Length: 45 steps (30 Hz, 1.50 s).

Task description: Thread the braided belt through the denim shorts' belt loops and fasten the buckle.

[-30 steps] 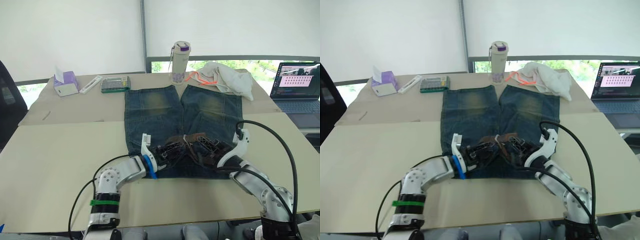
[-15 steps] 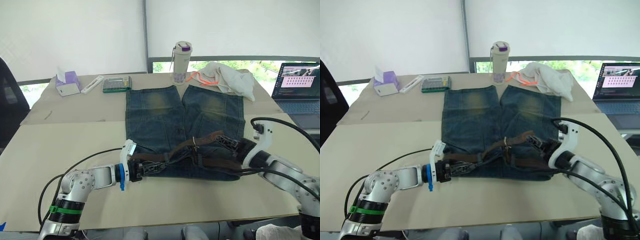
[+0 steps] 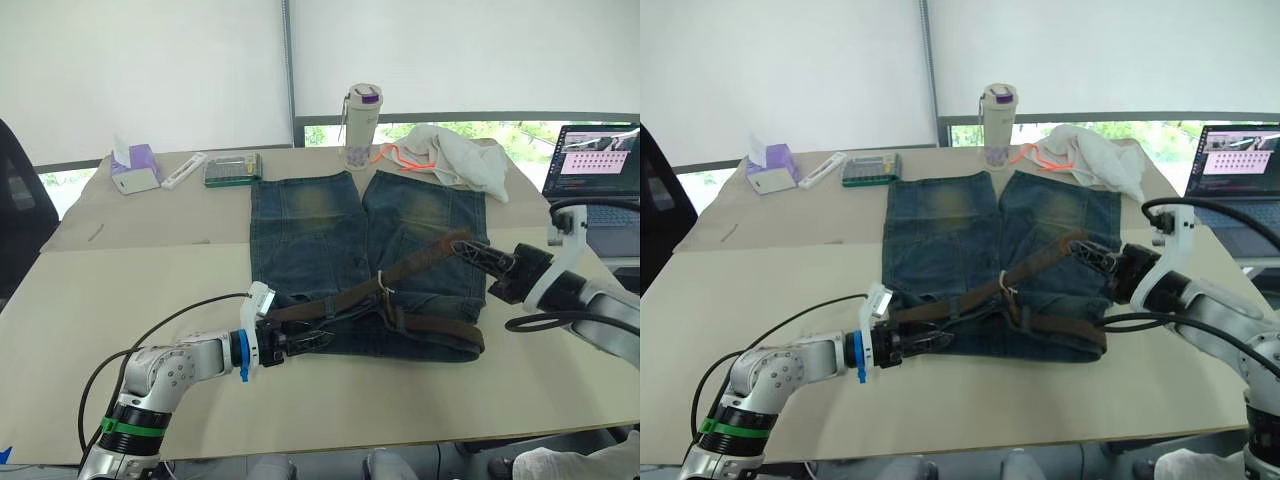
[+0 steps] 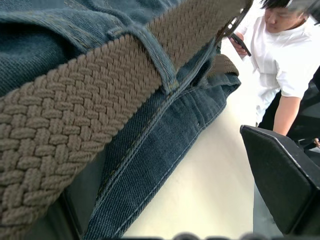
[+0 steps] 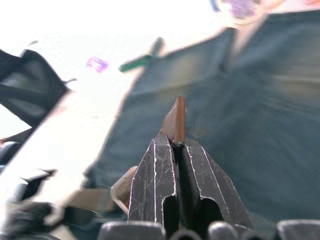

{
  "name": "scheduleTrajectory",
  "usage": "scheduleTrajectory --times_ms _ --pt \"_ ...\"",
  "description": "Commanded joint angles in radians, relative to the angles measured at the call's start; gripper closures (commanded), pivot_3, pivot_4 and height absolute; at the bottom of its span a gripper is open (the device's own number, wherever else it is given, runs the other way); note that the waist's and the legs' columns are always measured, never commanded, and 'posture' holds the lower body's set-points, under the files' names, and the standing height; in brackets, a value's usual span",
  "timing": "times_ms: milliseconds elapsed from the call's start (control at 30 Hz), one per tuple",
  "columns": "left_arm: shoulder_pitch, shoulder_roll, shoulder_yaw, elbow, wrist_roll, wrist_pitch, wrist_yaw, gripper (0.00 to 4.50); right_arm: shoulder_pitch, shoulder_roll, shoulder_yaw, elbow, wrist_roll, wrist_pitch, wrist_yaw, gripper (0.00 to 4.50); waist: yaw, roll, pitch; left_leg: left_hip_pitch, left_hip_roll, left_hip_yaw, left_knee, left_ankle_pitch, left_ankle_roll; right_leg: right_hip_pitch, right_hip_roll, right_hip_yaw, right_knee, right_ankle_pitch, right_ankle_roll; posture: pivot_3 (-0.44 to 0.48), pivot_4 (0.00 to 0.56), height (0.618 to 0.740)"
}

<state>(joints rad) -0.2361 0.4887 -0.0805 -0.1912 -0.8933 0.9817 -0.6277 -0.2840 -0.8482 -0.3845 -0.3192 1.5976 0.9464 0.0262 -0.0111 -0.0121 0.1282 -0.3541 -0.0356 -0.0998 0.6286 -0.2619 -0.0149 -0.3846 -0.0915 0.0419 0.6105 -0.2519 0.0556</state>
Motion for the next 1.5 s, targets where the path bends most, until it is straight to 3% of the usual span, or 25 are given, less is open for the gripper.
scheduleTrajectory --times_ms 33,200,300,433,533,667,800,1067,1367,1500 --pt "0.021 0.062 -0.034 -0.061 0.058 -0.021 -0.066 0.02 -0.082 0.011 -0.027 -0.018 0.151 -0.054 -0.105 4.50 0.001 -0.001 0.000 0.000 0.000 0.000 0.000 0.000 0.000 0.000 0.000 0.000 0.000 0.000 0.000 0.000 0.150 0.740" --pt "0.018 0.200 0.038 -0.098 0.096 -0.147 -0.249 0.02 -0.133 0.043 0.057 -0.075 0.267 -0.082 -0.250 4.50 -0.002 -0.001 0.002 0.000 0.001 0.000 -0.001 0.000 0.000 -0.001 0.001 0.000 0.000 0.000 0.000 0.000 0.150 0.740" --pt "0.015 0.235 0.099 -0.096 0.077 -0.187 -0.308 0.02 -0.129 0.048 0.103 -0.100 0.285 -0.092 -0.304 4.50 -0.001 -0.001 0.002 0.000 0.002 0.000 -0.001 0.000 0.000 -0.002 0.001 0.000 0.000 0.000 -0.001 0.000 0.150 0.740" --pt "-0.012 0.211 0.198 -0.142 -0.034 -0.202 -0.366 0.02 -0.153 0.072 0.155 -0.107 0.283 -0.114 -0.358 4.50 0.002 -0.002 0.002 -0.001 0.001 -0.001 0.000 0.000 0.000 -0.002 -0.001 0.000 0.000 0.000 -0.001 0.000 0.150 0.740" --pt "-0.070 0.159 0.254 -0.112 -0.080 -0.205 -0.313 0.02 -0.155 0.081 0.185 -0.104 0.272 -0.118 -0.387 4.50 0.004 -0.003 0.003 -0.001 0.001 -0.001 0.000 0.000 0.000 -0.002 -0.001 0.000 0.000 0.000 -0.001 0.000 0.150 0.740" --pt "-0.148 0.078 0.186 -0.094 0.081 -0.290 -0.186 0.02 -0.161 0.104 0.214 -0.115 0.281 -0.135 -0.422 4.50 0.001 -0.004 0.003 0.000 0.001 -0.001 0.000 0.000 0.000 -0.001 0.000 -0.001 0.000 0.000 -0.001 0.000 0.150 0.740" --pt "-0.193 -0.017 0.009 -0.049 0.417 -0.525 -0.043 0.02 -0.175 0.179 0.250 -0.134 0.291 -0.187 -0.487 4.50 0.002 -0.004 0.003 0.000 0.001 0.000 0.000 0.000 0.000 -0.001 0.000 0.000 0.000 0.000 -0.001 0.000 0.150 0.740" --pt "-0.160 -0.178 -0.137 -0.046 0.747 -0.874 0.113 0.02 -0.171 0.260 0.289 -0.157 0.271 -0.247 -0.593 4.50 0.002 -0.005 0.003 -0.001 0.001 -0.001 0.000 0.000 0.000 -0.002 0.000 0.001 0.001 0.000 -0.001 0.000 0.150 0.740" --pt "-0.122 -0.267 -0.181 -0.039 0.847 -0.932 0.184 0.02 -0.173 0.267 0.289 -0.166 0.247 -0.241 -0.577 4.50 0.002 -0.004 0.003 -0.001 0.001 0.000 0.001 0.000 0.001 -0.002 0.000 0.000 0.001 0.000 0.000 0.000 0.150 0.740" --pt "-0.127 -0.292 -0.180 -0.026 0.866 -0.939 0.197 1.27 -0.169 0.267 0.294 -0.176 0.243 -0.235 -0.567 4.50 0.001 -0.004 0.003 -0.001 0.000 0.000 0.001 0.000 0.001 -0.002 0.000 0.000 0.001 0.000 0.000 0.000 0.150 0.740"
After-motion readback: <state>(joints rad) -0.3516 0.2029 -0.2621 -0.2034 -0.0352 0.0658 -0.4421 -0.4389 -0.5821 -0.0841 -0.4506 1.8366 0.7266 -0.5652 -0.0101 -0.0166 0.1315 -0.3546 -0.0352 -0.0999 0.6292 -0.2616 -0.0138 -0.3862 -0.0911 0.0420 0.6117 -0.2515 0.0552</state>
